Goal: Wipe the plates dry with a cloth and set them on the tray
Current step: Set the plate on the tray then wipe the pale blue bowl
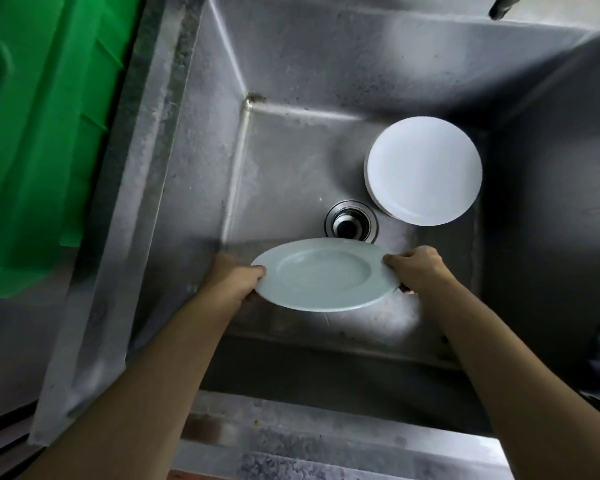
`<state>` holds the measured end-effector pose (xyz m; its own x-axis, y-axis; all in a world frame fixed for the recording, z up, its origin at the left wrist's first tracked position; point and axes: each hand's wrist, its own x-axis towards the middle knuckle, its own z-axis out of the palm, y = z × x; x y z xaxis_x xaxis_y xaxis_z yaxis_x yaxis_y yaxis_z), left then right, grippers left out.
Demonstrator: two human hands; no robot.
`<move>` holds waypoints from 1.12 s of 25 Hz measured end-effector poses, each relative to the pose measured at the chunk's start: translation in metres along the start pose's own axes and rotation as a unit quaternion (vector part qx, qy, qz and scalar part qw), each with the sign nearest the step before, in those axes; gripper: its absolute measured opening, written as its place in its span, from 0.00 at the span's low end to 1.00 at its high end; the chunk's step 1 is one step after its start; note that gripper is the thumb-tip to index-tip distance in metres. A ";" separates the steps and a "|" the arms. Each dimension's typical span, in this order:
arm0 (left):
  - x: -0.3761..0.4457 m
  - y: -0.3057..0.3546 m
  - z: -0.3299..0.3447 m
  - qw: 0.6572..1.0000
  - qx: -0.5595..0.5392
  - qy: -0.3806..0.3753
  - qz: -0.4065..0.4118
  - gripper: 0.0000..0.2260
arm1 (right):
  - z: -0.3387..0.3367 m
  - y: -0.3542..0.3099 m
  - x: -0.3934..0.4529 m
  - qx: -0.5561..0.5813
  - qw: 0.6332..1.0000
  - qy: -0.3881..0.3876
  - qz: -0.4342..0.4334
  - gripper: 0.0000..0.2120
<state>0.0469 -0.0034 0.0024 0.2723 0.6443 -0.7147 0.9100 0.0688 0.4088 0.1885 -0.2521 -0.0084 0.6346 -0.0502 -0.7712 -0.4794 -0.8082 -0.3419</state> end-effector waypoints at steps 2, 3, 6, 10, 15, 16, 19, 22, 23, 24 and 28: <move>-0.005 0.006 -0.003 0.999 -0.033 0.021 0.006 0.08 | -0.005 -0.003 -0.008 0.036 0.999 0.025 -0.033 0.16; -0.006 0.009 -0.006 0.998 -0.060 0.029 0.007 0.06 | -0.006 -0.003 -0.011 0.061 0.996 0.042 -0.059 0.16; -0.013 0.013 -0.011 0.993 -0.114 0.034 -0.008 0.05 | -0.010 -0.005 -0.022 0.073 0.993 0.049 -0.077 0.16; -0.031 0.003 -0.010 0.990 -0.123 -0.018 -0.066 0.11 | -0.014 -0.001 -0.035 0.019 1.000 0.002 -0.005 0.17; -0.047 0.016 -0.022 0.982 -0.187 0.006 -0.021 0.04 | -0.014 0.008 -0.052 0.140 0.987 0.048 -0.069 0.17; -0.048 0.019 -0.026 0.983 -0.183 0.025 0.006 0.06 | -0.014 0.008 -0.056 0.169 0.980 0.063 -0.087 0.15; -0.053 0.022 -0.030 0.983 -0.182 0.012 -0.015 0.03 | -0.015 0.005 -0.061 0.181 0.978 0.070 -0.072 0.17; -0.060 0.017 -0.030 0.975 -0.219 -0.012 -0.029 0.05 | -0.014 0.011 -0.069 0.198 0.977 0.059 -0.055 0.17; -0.063 0.016 -0.032 0.970 -0.243 -0.009 -0.022 0.04 | -0.014 0.013 -0.073 0.214 0.973 0.063 -0.060 0.16; -0.069 0.014 -0.035 0.962 -0.271 -0.014 -0.021 0.04 | -0.014 0.015 -0.077 0.241 0.966 0.065 -0.067 0.14; -0.109 0.006 -0.034 0.886 -0.420 -0.191 -0.043 0.12 | -0.020 0.021 -0.097 0.344 0.930 0.056 -0.112 0.10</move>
<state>0.0118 -0.0477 0.1018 0.4451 0.3150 -0.8383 0.4223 0.7516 0.5067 0.1289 -0.2764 0.0701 0.8066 -0.0173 -0.5908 -0.5770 -0.2400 -0.7807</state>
